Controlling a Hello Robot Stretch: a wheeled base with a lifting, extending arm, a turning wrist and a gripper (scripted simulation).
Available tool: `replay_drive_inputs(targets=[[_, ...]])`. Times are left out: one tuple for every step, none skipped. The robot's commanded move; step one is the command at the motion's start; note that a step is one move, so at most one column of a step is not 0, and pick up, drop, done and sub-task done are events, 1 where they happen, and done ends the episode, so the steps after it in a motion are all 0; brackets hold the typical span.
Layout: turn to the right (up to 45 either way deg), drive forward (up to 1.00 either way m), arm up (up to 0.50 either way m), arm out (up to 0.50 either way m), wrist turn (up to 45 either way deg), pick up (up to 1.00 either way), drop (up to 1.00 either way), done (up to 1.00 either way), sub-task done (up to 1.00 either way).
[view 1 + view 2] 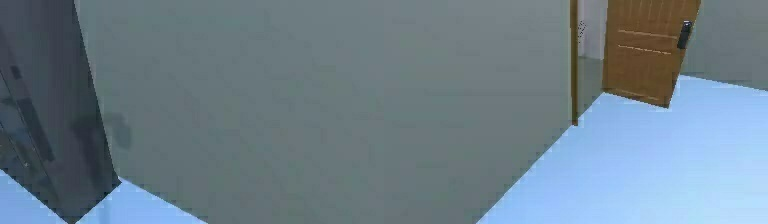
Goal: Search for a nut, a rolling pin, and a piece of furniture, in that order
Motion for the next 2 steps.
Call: replay_drive_inputs(targets=[[45.0,0.0,0.0,0.0,0.0,0.0,0.0,0.0,0.0],[45.0,0.0,0.0,0.0,0.0,0.0,0.0,0.0,0.0]])
